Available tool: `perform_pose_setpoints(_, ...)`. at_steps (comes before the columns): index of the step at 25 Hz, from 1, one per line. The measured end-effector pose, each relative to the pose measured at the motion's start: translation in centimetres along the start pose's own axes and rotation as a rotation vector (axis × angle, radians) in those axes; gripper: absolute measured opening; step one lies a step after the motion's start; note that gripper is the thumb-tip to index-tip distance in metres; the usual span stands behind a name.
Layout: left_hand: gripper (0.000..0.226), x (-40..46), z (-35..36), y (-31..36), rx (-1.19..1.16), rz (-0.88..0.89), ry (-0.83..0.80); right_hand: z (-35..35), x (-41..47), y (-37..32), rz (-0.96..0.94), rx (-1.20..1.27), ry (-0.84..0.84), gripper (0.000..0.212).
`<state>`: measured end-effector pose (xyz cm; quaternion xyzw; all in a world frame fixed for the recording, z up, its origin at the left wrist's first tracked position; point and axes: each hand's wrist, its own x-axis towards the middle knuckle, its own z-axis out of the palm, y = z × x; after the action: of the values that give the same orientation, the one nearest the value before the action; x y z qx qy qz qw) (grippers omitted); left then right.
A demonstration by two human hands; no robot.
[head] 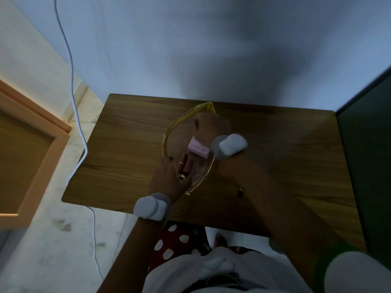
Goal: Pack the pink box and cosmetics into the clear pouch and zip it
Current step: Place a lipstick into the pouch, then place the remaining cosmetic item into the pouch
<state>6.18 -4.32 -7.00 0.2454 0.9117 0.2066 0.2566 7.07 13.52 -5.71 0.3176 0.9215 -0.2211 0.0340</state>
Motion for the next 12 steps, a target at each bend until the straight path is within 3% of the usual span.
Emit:
perform_pose_setpoints(2,0.079,0.0,0.0,-0.4,0.020,0.022,0.006,-3.7,0.3,3.5,0.069,0.010,0.291,0.026)
perform_pose_setpoints(3,0.079,-0.1,-0.2,-0.3,0.041,0.031,0.005,-5.0,0.2,5.8,0.137,-0.007,0.348,0.028)
perform_pose_setpoints(4,0.078,-0.2,-0.1,-0.3,0.053,0.048,0.011,-5.3,-0.1,8.1,0.210,-0.019,0.306,0.034)
perform_pose_setpoints(8,0.077,-0.5,-0.1,0.1,0.074,0.051,0.018,5.2,-2.6,15.2,0.475,0.037,-0.245,0.081)
perform_pose_setpoints(10,0.077,-0.5,-0.2,0.1,0.087,0.053,0.003,10.6,-3.0,16.8,0.469,0.158,-0.265,0.080)
perform_pose_setpoints(12,0.077,-0.7,-0.4,0.1,0.096,0.042,-0.007,8.5,-4.2,13.4,0.421,0.234,-0.108,0.062)
